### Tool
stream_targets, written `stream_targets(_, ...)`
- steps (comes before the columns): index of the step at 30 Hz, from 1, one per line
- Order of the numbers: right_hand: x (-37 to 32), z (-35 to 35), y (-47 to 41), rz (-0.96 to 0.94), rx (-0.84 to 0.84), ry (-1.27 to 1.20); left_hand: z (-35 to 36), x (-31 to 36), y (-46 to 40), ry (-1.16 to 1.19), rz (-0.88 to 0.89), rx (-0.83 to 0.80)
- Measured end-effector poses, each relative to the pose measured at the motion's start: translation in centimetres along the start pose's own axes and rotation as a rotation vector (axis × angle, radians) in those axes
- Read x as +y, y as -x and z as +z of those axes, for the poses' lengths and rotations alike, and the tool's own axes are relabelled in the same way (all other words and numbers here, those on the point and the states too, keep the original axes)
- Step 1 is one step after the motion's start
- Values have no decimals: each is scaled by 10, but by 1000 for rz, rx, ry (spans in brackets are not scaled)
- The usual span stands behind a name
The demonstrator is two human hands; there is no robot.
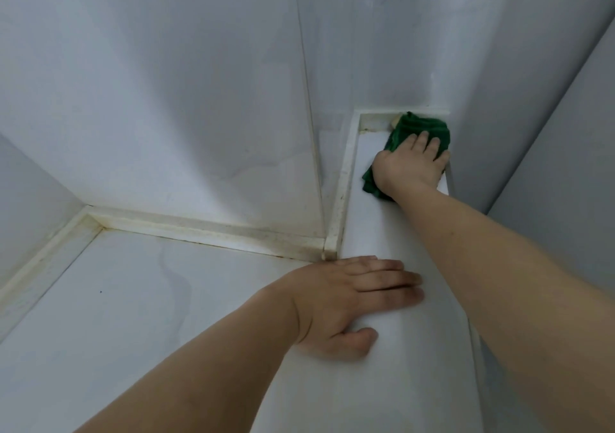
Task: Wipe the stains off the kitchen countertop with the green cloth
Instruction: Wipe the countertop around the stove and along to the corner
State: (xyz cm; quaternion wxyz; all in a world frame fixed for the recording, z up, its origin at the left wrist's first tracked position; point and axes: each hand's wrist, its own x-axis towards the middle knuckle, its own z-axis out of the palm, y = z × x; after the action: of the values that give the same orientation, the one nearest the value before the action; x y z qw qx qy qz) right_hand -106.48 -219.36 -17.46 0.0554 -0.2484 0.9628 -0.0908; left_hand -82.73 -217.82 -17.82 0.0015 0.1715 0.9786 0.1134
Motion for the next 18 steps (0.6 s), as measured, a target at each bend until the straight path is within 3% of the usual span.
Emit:
stream_targets(8, 8, -4, -9, -205, -17, 39, -1, 1, 0, 9, -4, 10)
stream_targets(14, 17, -11, -13, -560, -24, 63, -1, 2, 0, 14, -3, 2)
stream_targets(18, 18, -15, -16, -659, -69, 104, -1, 1, 0, 2, 2, 5)
